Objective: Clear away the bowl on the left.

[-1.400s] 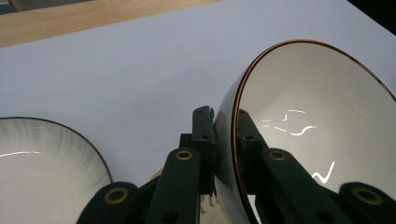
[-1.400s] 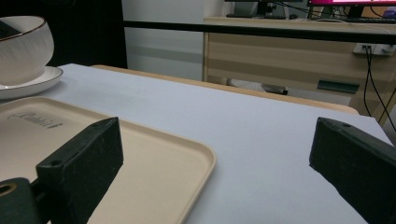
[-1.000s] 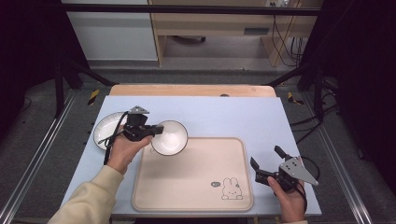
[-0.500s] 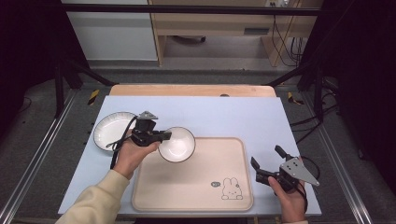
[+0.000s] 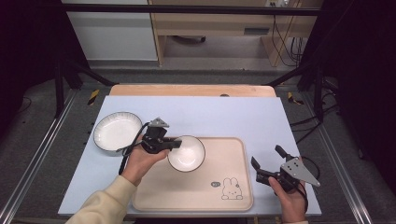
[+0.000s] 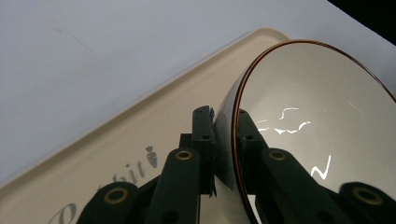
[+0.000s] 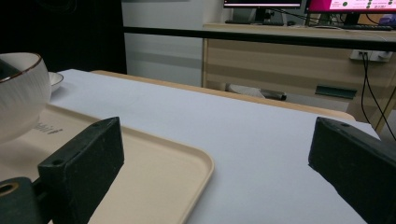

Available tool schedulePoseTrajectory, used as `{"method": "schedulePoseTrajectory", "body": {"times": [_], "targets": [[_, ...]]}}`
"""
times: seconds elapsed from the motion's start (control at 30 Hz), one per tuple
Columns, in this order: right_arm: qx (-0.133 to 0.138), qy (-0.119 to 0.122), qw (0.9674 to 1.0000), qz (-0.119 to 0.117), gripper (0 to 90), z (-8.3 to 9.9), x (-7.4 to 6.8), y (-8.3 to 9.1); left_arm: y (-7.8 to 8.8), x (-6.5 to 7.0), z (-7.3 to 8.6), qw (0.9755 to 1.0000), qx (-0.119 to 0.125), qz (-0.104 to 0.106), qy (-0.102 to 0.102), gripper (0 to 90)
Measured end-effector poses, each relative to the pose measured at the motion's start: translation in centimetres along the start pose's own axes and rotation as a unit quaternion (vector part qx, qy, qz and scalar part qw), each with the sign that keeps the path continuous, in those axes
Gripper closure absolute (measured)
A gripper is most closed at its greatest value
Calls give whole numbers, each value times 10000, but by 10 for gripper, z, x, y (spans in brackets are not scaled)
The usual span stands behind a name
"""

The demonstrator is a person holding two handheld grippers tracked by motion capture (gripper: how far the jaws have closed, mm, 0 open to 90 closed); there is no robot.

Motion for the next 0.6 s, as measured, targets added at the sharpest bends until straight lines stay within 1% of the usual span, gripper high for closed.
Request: {"method": "schedulePoseTrajectory", "body": {"times": [0.13, 0.23, 0.33, 0.47, 0.53, 0.6], "targets": [[41, 56, 10000, -30, 30, -1, -2, -1, -3, 7, 3, 9999, -47, 95, -18, 821], [107, 158, 9998, 17, 32, -2, 0, -1, -6, 12, 6, 9998, -138, 143, -83, 821], [150, 153, 9998, 40, 33, -3, 1, -1, -10, 16, 9, 9994, -243, 161, -179, 821], [247, 233, 9994, 42, 31, -6, 1, 1, -14, 26, 15, 9988, -330, 269, -221, 821], [296, 282, 9991, 57, 31, -7, 1, 1, -17, 31, 18, 9985, -384, 335, -202, 820], [311, 290, 9991, 66, 30, -7, 1, 1, -19, 35, 20, 9983, -401, 355, -245, 820]]}}
Point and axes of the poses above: each handheld gripper's, and its own axes: y roughly backward along the jaws, z roughly out of its underside, x roughly to its right, the point moved 10 cm from there along -y, roughly forward along the jaws, and after that the axes turned 3 degrees about -z, right-handed, at the moved point
